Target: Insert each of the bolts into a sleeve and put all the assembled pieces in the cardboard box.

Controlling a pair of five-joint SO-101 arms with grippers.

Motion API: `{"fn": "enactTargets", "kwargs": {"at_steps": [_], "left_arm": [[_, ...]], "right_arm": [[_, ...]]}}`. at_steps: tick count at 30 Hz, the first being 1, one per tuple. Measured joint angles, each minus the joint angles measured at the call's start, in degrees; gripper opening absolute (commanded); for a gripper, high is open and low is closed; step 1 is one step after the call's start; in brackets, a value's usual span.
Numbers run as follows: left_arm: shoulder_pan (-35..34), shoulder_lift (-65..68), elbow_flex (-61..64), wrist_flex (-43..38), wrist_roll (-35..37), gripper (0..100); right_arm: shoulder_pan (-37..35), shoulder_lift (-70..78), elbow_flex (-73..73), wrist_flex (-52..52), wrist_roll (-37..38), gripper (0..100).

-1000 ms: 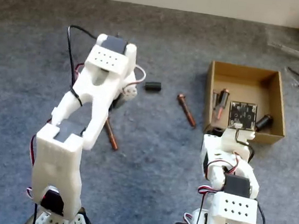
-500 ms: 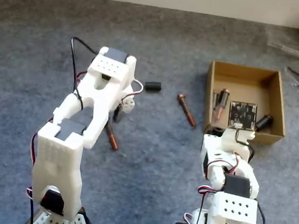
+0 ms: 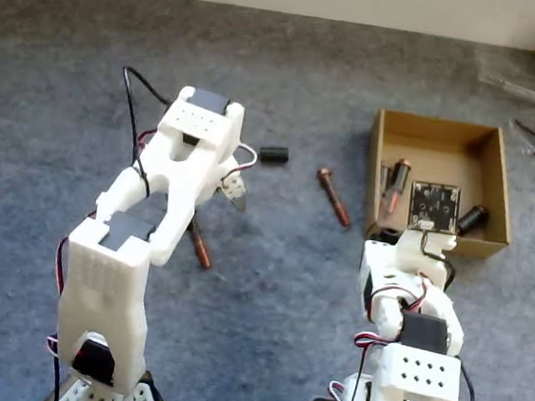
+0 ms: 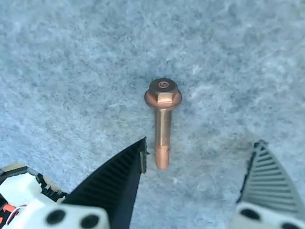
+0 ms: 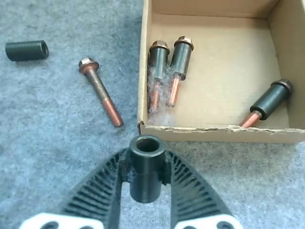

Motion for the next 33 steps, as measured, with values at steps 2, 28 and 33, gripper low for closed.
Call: {"fn": "enactTargets", "kwargs": {"at_steps": [2, 28, 33], "left_arm": [[0.0, 0.09, 0.88, 0.0, 0.0, 32], [-4.31, 0.09, 5.8, -4.4, 0.0, 32], [-4.31, 0.09, 6.24, -5.01, 0.0, 32]], "right_arm": [[0.0, 0.0, 1.05, -0.09, 0.0, 0.4], [0.0, 0.0, 1.67, -1.41, 0.0, 0.4], [0.0, 0.0, 1.67, -1.41, 0.0, 0.4]]}}
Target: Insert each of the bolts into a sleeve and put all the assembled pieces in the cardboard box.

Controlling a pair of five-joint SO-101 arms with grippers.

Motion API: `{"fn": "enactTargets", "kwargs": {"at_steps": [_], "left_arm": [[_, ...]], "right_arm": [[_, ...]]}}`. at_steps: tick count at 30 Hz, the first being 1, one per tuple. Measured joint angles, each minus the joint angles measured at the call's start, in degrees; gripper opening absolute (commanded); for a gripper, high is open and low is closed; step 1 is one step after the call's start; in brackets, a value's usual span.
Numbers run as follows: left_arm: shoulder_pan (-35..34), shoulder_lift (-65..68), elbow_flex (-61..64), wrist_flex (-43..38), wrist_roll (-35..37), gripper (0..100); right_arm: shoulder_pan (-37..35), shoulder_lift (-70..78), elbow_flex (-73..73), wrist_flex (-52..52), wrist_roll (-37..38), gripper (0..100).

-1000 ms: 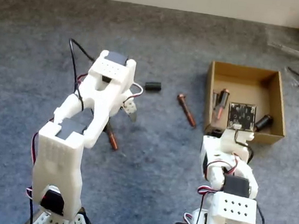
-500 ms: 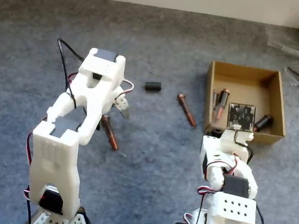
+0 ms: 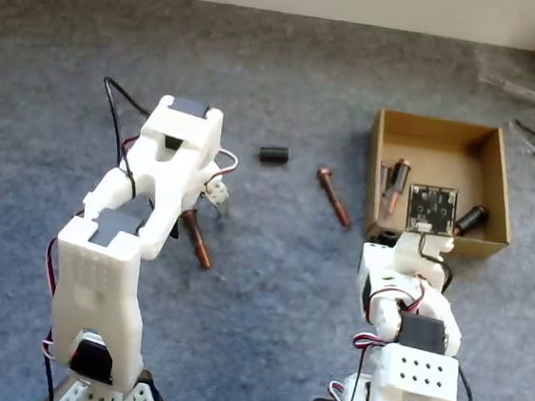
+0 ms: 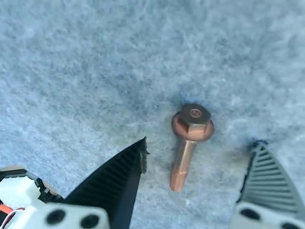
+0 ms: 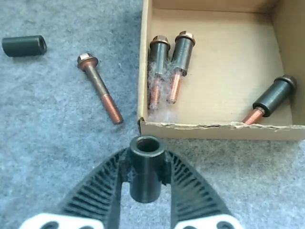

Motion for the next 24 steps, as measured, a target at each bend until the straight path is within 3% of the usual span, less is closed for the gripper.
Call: {"fn": "enactTargets", "kwargs": {"at_steps": [20, 24], "left_arm": [[-1.58, -0.44, 3.34, -5.36, 0.0, 32], [-1.67, -0.09, 3.52, -6.51, -1.85, 22]], "right_arm": [[0.0, 0.0, 0.97, 0.0, 0.0, 0.4], [0.0, 0.0, 0.97, 0.0, 0.0, 0.4]]}}
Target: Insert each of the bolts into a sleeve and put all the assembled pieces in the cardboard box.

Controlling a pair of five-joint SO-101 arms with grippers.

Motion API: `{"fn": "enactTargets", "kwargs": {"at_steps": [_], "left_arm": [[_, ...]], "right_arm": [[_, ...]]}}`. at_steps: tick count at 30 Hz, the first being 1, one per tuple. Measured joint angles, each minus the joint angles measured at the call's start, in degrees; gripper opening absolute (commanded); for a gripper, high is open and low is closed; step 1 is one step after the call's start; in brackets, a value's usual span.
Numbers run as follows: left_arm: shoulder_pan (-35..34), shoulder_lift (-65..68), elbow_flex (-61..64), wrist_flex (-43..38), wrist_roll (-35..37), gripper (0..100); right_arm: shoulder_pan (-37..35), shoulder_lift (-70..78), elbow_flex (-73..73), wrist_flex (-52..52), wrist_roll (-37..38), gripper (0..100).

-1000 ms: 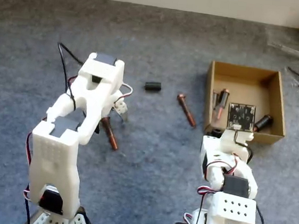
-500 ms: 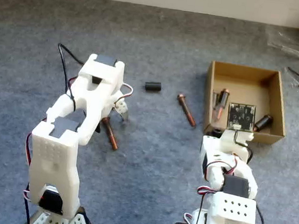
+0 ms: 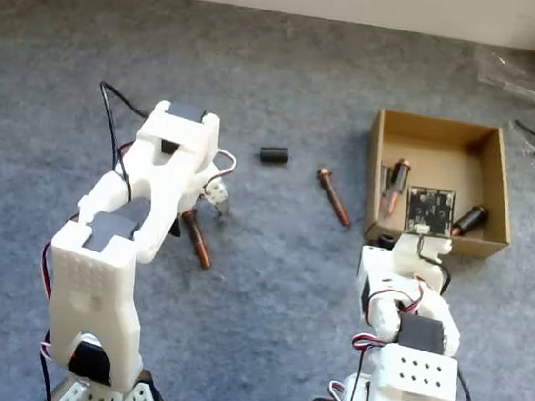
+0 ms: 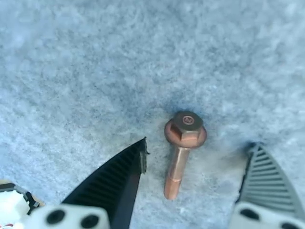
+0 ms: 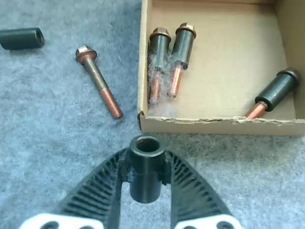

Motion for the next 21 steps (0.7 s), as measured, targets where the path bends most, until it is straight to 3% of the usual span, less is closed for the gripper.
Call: {"fn": "enactTargets", "kwargs": {"at_steps": [4, 10, 18, 21], "left_arm": [[0.18, 2.55, -1.93, -2.46, -4.48, 0], [0.44, 6.95, -7.56, -2.81, -10.73, 5], [0.44, 10.29, -12.75, 0.97, -11.87, 5], [0.44, 11.34, -14.68, 3.52, -17.49, 5]], "right_arm": [[0.0, 0.0, 0.0, 0.0, 0.0, 0.4], [0.0, 0.0, 0.0, 0.0, 0.0, 0.4], [0.0, 0.0, 0.0, 0.0, 0.0, 0.4], [0.0, 0.0, 0.0, 0.0, 0.0, 0.4]]}}
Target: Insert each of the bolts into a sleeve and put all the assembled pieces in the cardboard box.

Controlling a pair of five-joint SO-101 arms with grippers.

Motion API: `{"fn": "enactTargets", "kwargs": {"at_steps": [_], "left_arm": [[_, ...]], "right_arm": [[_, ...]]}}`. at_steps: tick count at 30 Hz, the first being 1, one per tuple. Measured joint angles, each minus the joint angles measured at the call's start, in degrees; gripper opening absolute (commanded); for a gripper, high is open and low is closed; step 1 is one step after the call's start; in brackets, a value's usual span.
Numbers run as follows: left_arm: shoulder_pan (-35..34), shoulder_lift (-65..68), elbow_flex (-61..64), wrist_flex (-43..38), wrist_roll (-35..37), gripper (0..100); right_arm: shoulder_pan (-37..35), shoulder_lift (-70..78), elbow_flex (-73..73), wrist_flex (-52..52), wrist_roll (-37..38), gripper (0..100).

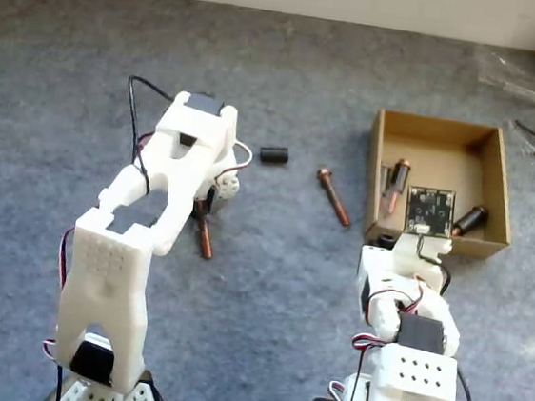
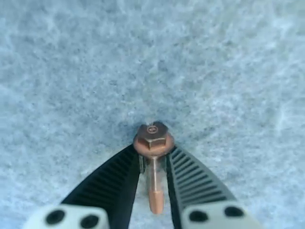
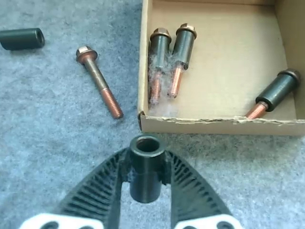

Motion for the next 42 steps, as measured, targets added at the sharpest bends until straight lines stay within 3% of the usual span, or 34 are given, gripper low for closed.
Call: {"fn": "enactTargets", "kwargs": {"at_steps": [7, 20, 42], "left_arm": [[-0.35, 0.7, -5.01, 9.49, -19.43, 5], [1.14, 0.79, -3.78, 10.9, -37.89, 5], [3.96, -5.45, 2.9, 10.9, -44.22, 5]], "right_arm": [[0.0, 0.0, 0.0, 0.0, 0.0, 0.4], [0.0, 0.0, 0.0, -0.18, 0.0, 0.4], [0.0, 0.0, 0.0, -0.18, 0.0, 0.4]]}}
